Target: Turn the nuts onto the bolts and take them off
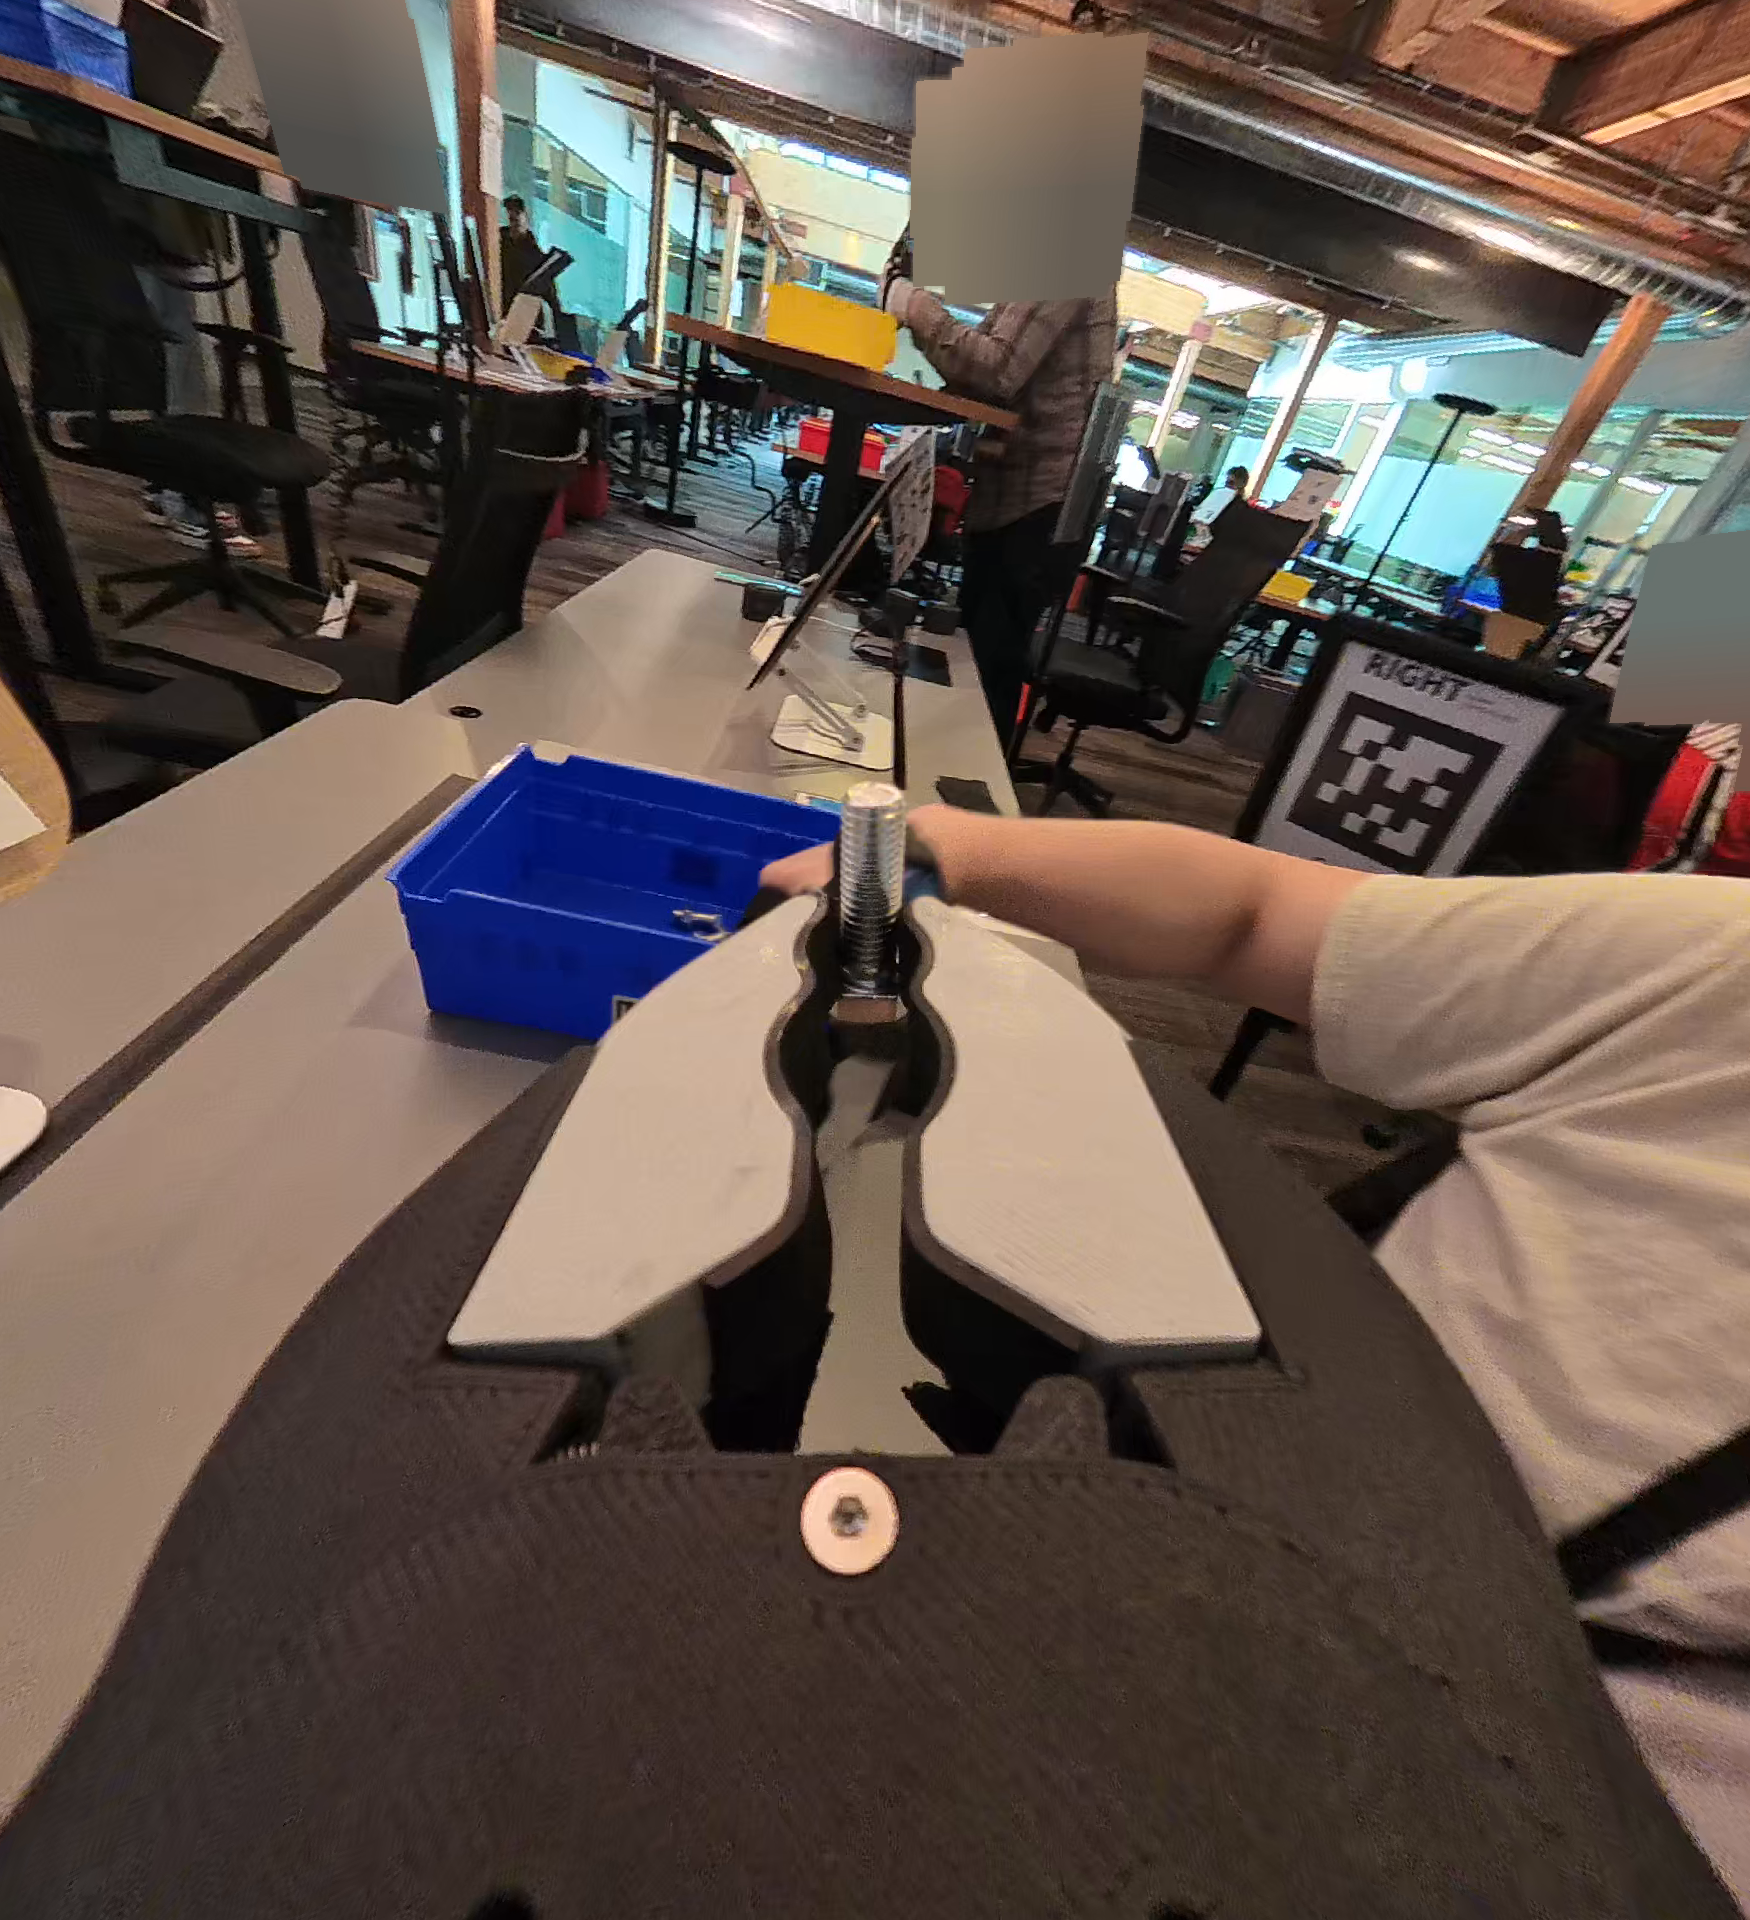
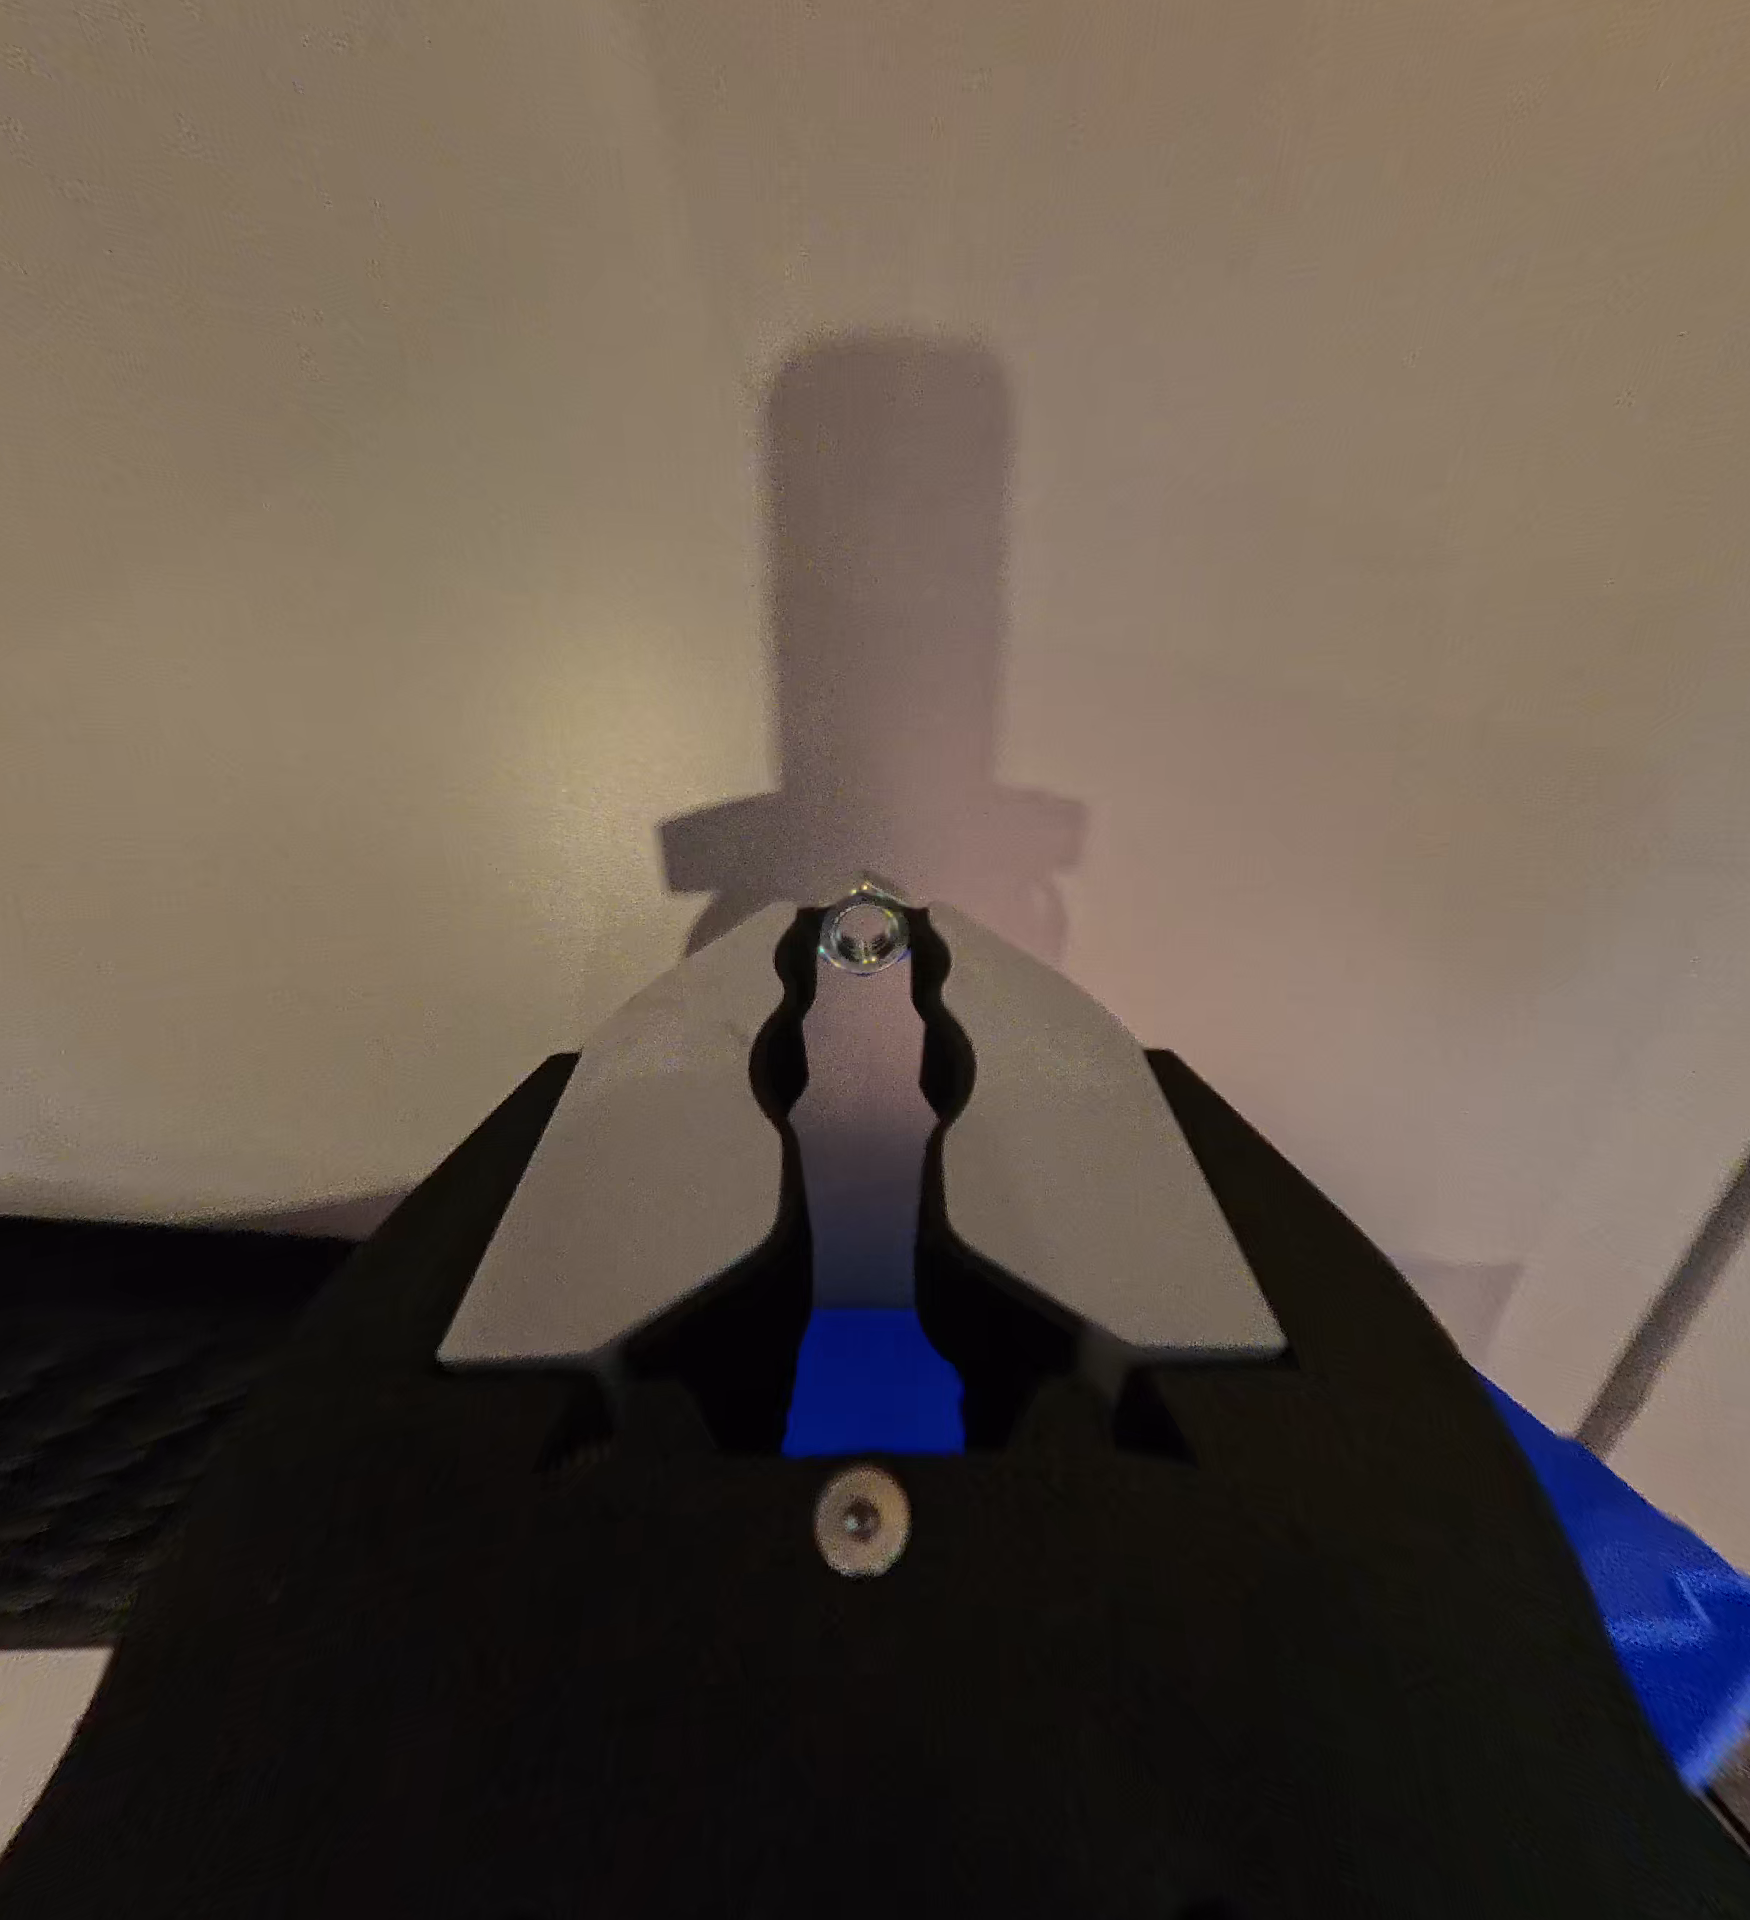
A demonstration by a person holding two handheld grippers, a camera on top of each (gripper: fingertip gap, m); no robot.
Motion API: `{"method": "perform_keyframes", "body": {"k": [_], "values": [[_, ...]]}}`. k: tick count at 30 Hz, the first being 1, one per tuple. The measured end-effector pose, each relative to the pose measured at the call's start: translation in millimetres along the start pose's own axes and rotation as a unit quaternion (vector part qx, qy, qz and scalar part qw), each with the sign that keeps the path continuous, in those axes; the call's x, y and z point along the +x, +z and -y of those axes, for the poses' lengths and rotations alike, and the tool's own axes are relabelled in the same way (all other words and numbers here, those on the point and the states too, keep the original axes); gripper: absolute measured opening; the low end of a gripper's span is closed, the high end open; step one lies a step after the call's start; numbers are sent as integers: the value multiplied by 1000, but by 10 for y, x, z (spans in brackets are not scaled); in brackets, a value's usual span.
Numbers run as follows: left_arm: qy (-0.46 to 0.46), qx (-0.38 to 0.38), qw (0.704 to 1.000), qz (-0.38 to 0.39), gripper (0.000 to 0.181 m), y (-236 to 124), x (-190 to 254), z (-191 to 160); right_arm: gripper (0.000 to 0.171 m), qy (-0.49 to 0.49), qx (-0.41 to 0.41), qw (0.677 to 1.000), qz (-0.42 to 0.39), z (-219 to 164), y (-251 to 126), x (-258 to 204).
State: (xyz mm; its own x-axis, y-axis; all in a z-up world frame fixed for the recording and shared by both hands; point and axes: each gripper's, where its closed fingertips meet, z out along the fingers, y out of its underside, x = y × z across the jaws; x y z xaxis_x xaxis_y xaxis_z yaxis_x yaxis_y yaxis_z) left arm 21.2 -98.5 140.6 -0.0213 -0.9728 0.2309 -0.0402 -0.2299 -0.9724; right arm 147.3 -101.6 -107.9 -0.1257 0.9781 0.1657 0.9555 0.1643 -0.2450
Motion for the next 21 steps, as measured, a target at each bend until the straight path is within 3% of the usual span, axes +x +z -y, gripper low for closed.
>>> {"method": "perform_keyframes", "body": {"k": [7,11,14,21], "values": [[72,-22,995,59,10,953,-246,-636,19,7,79,992,-100,172,-1373,41],[117,-46,990,57,10,1263,-247,-975,19,15,99,989,-109,290,-1949,49],[107,-64,992,24,10,1320,-126,-1014,19,-4,84,992,-98,415,-2060,34],[103,-62,993,0,9,1231,26,-880,19,-71,11,993,-89,662,-1907,54]]}}
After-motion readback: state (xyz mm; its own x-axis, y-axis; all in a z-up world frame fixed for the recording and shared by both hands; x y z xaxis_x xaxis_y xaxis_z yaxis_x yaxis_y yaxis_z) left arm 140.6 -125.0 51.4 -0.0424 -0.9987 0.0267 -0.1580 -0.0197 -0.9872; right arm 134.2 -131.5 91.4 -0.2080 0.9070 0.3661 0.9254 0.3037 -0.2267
